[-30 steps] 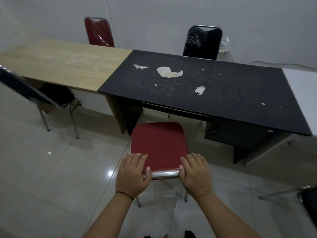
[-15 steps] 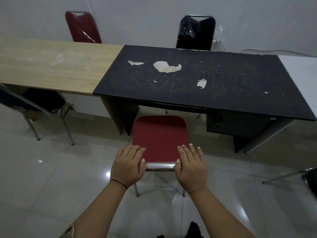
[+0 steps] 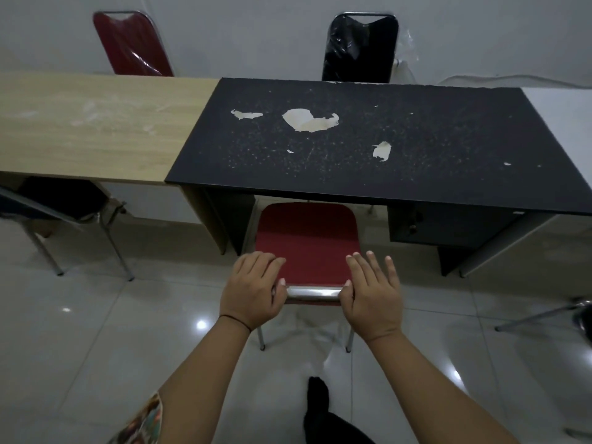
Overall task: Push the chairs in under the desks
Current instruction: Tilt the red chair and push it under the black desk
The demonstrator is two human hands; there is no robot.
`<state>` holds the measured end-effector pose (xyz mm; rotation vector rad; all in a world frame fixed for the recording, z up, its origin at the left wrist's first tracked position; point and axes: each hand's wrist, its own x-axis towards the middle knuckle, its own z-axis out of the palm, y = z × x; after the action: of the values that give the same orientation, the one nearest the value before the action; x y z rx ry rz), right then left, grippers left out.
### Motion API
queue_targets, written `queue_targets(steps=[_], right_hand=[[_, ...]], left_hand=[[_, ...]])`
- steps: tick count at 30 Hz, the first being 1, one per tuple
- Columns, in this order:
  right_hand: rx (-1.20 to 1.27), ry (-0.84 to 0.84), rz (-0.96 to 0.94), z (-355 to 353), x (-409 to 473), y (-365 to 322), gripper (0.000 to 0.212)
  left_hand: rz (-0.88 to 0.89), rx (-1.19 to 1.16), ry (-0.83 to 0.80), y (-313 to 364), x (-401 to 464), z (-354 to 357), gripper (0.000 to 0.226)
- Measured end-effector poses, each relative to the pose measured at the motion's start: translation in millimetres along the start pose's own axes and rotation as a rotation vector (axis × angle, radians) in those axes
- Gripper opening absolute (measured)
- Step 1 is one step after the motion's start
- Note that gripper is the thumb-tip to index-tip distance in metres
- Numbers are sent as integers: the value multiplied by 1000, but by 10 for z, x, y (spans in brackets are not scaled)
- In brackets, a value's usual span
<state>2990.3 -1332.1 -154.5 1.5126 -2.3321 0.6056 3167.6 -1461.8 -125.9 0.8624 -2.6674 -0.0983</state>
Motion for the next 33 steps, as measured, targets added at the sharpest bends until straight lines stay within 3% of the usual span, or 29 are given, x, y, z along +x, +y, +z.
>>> queue_targets(steps=[15, 25, 33], right_hand=[[5, -44, 123, 457, 1012, 76, 47], [26, -101, 169, 585, 1300, -20, 46], [-4, -48, 158, 668, 1373, 68, 45]], left_hand=[[26, -3, -76, -593, 1103, 248, 40], [38, -3, -63, -857, 1401, 290, 40], [24, -12, -41, -861, 1492, 342, 40]])
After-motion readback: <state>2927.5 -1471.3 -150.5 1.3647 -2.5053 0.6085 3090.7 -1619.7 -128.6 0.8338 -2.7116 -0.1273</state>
